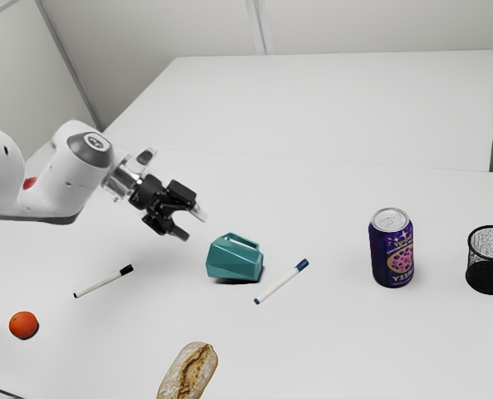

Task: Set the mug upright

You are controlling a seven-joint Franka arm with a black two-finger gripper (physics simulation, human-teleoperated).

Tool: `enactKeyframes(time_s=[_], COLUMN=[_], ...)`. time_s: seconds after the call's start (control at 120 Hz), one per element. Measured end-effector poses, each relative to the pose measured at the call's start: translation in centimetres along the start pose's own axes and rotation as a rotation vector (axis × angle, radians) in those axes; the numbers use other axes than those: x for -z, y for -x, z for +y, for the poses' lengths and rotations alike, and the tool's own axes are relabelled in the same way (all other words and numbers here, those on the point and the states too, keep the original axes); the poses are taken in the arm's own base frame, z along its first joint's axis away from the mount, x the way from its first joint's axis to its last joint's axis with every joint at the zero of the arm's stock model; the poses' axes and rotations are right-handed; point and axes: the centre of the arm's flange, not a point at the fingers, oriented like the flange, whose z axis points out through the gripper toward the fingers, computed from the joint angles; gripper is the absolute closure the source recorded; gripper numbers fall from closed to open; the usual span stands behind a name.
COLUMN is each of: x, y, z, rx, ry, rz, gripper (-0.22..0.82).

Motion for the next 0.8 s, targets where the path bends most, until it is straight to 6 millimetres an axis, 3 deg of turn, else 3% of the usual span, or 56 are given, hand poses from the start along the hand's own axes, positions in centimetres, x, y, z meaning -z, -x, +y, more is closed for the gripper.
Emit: enactKeyframes(time_s=[0.15, 0.433, 0.475, 0.642, 0.8], x=[-2.6, -6.3, -6.8, -7.0, -6.9], y=[1.8, 1.7, 1.7, 1.6, 1.5], z=[-2.3, -1.2, -1.4, -1.8, -1.4], rx=[0.054, 0.002, 0.001, -0.022, -0.056], ry=[0.082, 0.161, 0.167, 0.177, 0.179], rz=[0.030, 0.039, 0.037, 0.048, 0.054], gripper=[0.00, 0.01, 0.07, 0.49, 0.66])
